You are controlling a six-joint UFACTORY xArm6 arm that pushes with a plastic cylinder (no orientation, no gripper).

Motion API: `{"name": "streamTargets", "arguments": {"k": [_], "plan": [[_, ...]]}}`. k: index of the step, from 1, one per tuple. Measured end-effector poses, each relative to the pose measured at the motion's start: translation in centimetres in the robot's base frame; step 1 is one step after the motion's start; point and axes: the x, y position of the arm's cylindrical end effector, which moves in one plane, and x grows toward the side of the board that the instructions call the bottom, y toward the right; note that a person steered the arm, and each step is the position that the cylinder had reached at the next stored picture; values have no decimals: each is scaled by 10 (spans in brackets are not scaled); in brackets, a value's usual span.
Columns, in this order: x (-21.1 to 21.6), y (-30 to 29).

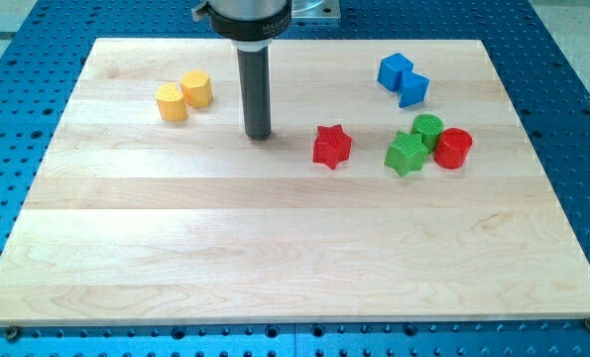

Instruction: Place the red star into the green star

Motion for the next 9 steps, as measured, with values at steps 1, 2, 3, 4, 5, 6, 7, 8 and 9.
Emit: {"name": "streamTargets", "arguments": {"k": [1, 2, 3, 4, 5, 6, 7, 8, 9], "plan": [[0, 24], [0, 90], [1, 137], [1, 69], [17, 46], [34, 101], [34, 131], [42, 87], [73, 100]]}}
